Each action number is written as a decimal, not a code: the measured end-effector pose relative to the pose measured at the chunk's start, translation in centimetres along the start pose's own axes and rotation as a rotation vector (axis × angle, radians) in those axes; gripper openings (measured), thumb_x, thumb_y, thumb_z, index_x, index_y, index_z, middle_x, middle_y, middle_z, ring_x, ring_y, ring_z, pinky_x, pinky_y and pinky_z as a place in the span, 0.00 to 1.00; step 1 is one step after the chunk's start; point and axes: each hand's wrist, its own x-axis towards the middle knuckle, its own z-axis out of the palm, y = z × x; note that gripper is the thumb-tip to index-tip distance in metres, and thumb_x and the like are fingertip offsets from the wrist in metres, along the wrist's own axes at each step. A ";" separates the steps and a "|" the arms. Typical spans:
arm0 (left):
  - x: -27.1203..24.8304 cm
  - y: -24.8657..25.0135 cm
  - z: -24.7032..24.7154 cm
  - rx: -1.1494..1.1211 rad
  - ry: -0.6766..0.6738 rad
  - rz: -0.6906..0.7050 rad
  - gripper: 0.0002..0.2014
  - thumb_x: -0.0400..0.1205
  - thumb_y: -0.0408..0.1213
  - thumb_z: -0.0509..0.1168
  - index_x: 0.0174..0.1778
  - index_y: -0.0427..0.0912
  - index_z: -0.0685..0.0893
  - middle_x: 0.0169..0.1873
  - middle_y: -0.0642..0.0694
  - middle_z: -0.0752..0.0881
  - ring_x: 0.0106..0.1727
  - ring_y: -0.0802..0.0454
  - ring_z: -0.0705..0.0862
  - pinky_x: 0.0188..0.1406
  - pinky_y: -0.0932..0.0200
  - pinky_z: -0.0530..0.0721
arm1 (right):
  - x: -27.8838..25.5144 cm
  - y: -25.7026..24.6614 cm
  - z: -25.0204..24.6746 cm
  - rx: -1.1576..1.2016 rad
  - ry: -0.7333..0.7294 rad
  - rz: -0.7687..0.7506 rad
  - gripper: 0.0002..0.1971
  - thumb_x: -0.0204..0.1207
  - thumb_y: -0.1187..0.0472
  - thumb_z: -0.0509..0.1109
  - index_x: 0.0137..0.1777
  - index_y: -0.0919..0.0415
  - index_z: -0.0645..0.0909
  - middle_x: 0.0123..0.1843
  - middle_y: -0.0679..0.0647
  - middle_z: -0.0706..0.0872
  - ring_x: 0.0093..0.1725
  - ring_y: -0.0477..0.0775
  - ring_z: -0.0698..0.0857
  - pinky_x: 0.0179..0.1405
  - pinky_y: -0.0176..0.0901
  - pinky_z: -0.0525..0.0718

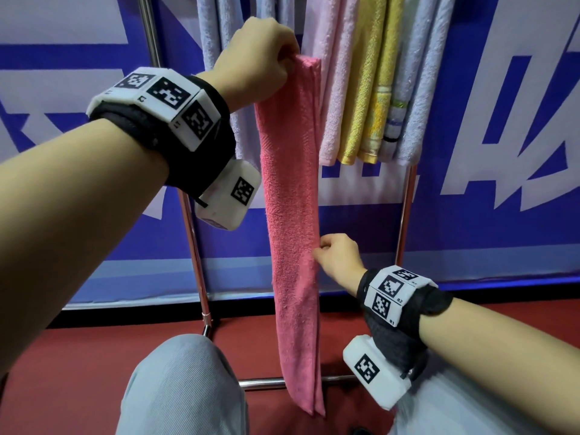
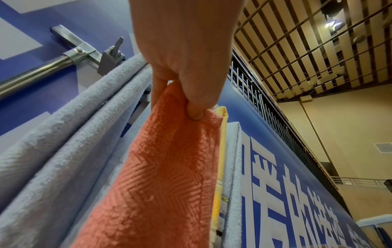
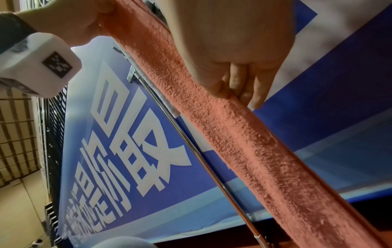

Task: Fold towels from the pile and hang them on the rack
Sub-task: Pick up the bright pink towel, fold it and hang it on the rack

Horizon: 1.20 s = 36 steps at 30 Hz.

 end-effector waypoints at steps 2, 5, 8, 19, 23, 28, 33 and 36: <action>0.0 -0.1 0.0 -0.007 0.016 -0.008 0.15 0.79 0.27 0.57 0.56 0.33 0.85 0.52 0.35 0.87 0.57 0.38 0.82 0.54 0.51 0.79 | -0.4 -0.4 0.4 0.067 -0.043 -0.010 0.06 0.72 0.69 0.67 0.38 0.70 0.84 0.27 0.56 0.80 0.35 0.53 0.78 0.39 0.41 0.77; 0.1 -0.1 0.0 -0.022 0.023 -0.006 0.15 0.78 0.27 0.57 0.56 0.33 0.85 0.52 0.35 0.87 0.57 0.38 0.82 0.54 0.51 0.79 | -1.2 -0.7 1.2 0.128 -0.107 -0.066 0.05 0.70 0.71 0.68 0.41 0.69 0.86 0.38 0.63 0.89 0.39 0.50 0.83 0.46 0.41 0.81; 0.1 0.1 0.0 -0.020 0.019 0.007 0.15 0.78 0.27 0.57 0.56 0.34 0.86 0.52 0.36 0.87 0.56 0.39 0.83 0.54 0.51 0.79 | -1.5 -0.9 2.0 0.157 -0.110 -0.096 0.04 0.70 0.69 0.71 0.41 0.67 0.87 0.43 0.62 0.91 0.41 0.49 0.84 0.50 0.42 0.83; 0.4 -1.1 -0.1 -0.017 0.062 -0.028 0.16 0.79 0.27 0.58 0.58 0.34 0.85 0.55 0.35 0.87 0.57 0.41 0.83 0.53 0.56 0.78 | -0.6 -0.2 1.6 0.097 -0.032 -0.072 0.07 0.72 0.73 0.63 0.38 0.66 0.82 0.36 0.62 0.86 0.38 0.54 0.80 0.44 0.43 0.80; 0.6 -0.7 0.0 -0.034 0.074 -0.034 0.15 0.78 0.28 0.57 0.56 0.32 0.85 0.53 0.35 0.87 0.55 0.42 0.84 0.49 0.59 0.75 | 0.5 -0.2 1.7 0.207 -0.038 0.049 0.12 0.69 0.73 0.66 0.34 0.56 0.70 0.41 0.61 0.83 0.43 0.58 0.80 0.45 0.46 0.78; 1.2 -0.2 -0.2 -0.091 0.091 -0.069 0.16 0.76 0.30 0.56 0.54 0.35 0.85 0.49 0.36 0.87 0.51 0.43 0.84 0.46 0.55 0.78 | 0.7 0.1 2.1 0.230 -0.085 0.125 0.14 0.68 0.70 0.70 0.46 0.58 0.68 0.50 0.64 0.85 0.51 0.60 0.85 0.55 0.50 0.82; 1.2 -0.5 -0.4 -0.156 0.096 -0.087 0.17 0.77 0.27 0.55 0.56 0.37 0.85 0.45 0.45 0.84 0.45 0.55 0.80 0.37 0.66 0.76 | 1.0 0.9 2.1 0.198 -0.110 0.139 0.21 0.70 0.70 0.71 0.63 0.64 0.76 0.54 0.63 0.87 0.56 0.61 0.86 0.62 0.51 0.81; 1.2 -0.9 -0.3 -0.140 0.100 -0.088 0.16 0.78 0.27 0.55 0.57 0.36 0.85 0.46 0.45 0.84 0.45 0.55 0.79 0.35 0.70 0.74 | 1.2 1.0 2.1 0.129 -0.107 0.099 0.15 0.71 0.72 0.67 0.57 0.66 0.84 0.48 0.62 0.89 0.52 0.58 0.86 0.61 0.49 0.82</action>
